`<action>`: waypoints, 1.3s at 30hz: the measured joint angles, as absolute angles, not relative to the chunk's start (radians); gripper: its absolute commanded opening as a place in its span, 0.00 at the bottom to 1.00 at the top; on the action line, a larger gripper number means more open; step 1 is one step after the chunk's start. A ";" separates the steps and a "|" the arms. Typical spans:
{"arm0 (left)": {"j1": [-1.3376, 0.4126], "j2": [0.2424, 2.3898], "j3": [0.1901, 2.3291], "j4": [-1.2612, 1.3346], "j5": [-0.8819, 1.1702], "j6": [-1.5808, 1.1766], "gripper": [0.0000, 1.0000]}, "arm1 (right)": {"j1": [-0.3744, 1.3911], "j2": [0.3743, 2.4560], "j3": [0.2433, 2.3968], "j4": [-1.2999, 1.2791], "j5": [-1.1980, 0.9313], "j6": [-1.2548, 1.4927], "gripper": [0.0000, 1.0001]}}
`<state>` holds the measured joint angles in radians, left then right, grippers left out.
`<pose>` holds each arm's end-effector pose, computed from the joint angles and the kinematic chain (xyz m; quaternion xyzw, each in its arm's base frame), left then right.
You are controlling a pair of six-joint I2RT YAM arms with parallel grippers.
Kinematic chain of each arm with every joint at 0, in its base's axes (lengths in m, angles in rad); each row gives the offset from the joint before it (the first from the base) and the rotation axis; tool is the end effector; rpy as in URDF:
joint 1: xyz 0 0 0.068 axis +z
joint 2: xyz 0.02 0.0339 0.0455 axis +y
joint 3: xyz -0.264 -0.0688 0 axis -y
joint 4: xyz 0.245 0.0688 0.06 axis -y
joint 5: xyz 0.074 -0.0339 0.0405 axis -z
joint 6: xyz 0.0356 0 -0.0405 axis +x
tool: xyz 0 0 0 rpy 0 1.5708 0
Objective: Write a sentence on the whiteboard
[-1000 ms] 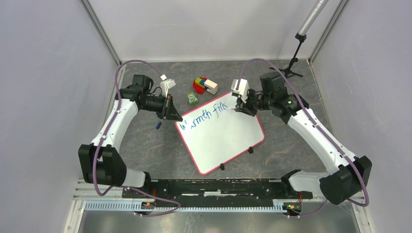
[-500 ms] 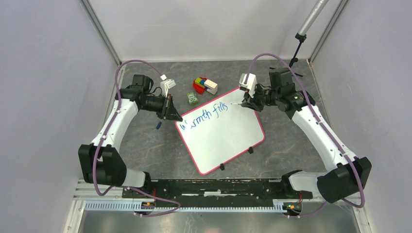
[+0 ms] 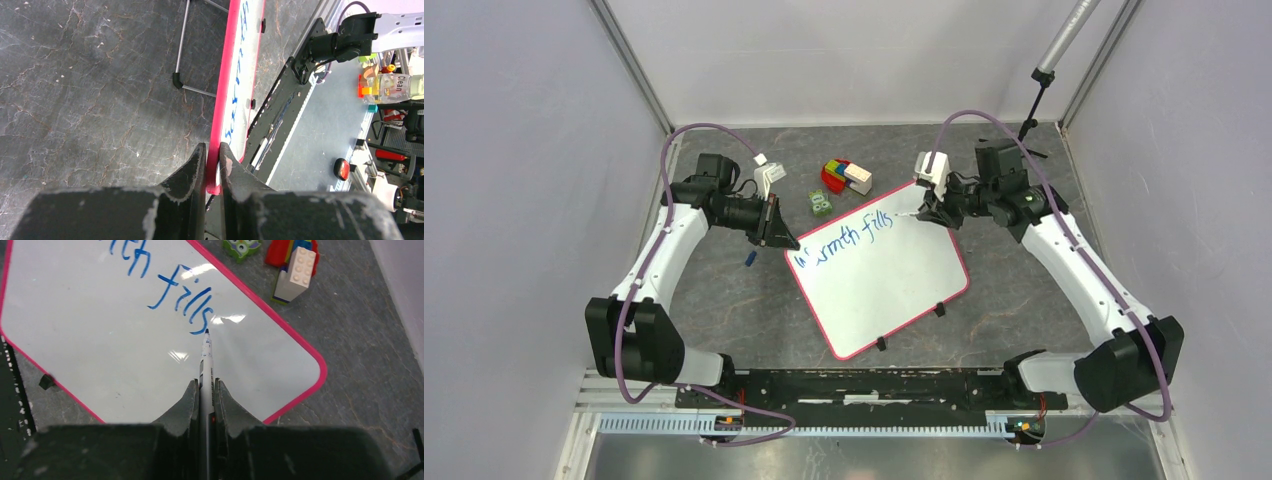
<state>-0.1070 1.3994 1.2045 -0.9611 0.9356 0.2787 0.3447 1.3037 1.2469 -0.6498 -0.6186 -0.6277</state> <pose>0.2607 -0.0568 0.2980 0.2585 0.8394 -0.4239 0.2209 0.2534 0.1129 0.3473 -0.5169 0.7052 0.2174 0.4339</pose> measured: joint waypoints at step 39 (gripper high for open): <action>-0.109 1.400 1.202 -0.952 0.933 0.278 0.02 | 1.008 1.224 0.966 -0.336 -0.285 -0.412 0.00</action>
<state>-0.1093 1.3998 1.2022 -0.9516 0.9333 0.2775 1.0084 1.2236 0.9661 -0.3363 -0.2852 -0.4122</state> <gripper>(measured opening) 0.174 0.146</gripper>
